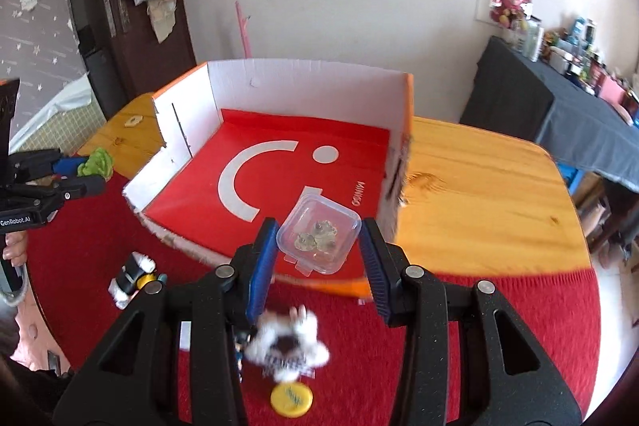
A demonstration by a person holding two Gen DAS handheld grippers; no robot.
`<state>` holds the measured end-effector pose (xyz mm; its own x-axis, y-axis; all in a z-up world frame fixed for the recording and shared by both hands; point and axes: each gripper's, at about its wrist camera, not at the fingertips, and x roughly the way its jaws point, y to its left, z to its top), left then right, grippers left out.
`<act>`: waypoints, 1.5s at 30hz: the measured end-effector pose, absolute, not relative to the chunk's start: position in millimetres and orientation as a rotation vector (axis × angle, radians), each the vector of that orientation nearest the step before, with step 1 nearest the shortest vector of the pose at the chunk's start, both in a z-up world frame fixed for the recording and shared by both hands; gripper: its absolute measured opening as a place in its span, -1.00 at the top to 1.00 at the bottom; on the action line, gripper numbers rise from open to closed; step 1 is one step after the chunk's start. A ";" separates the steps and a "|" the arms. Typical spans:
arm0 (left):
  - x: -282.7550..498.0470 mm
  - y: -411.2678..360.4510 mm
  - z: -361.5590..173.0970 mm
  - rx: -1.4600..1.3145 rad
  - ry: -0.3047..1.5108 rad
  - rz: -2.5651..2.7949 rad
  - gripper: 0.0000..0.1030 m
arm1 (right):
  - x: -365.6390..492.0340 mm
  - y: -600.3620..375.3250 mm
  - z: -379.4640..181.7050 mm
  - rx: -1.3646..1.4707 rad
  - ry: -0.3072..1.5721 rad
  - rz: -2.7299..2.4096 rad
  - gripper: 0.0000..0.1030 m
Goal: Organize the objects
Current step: 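Carry both items into the cardboard box and open both grippers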
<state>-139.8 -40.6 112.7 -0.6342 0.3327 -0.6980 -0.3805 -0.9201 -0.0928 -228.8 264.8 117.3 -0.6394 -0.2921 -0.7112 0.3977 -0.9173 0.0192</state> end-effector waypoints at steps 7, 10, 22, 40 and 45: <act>-186.1 -23.7 89.8 -1.225 0.155 2.424 0.25 | -275.5 246.4 88.8 1.228 0.300 -2.430 0.22; -198.9 -19.1 78.3 -1.284 0.203 2.397 0.25 | -289.4 240.5 76.3 1.297 0.340 -2.376 0.22; -222.5 2.5 43.5 -1.419 0.379 2.276 0.24 | -301.8 221.6 47.3 1.425 0.508 -2.231 0.22; -222.2 7.5 41.4 -1.432 0.485 2.264 0.20 | -287.6 223.7 43.9 1.422 0.534 -2.221 0.22; -221.4 8.1 41.8 -1.430 0.477 2.266 0.20 | -284.1 223.2 43.1 1.423 0.531 -2.220 0.21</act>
<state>-221.4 8.1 41.8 -0.3853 0.1634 -0.9082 -0.5156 -0.8543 0.0650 -284.1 223.2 43.1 -0.3681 -0.1621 -0.9155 0.5591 -0.8254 -0.0787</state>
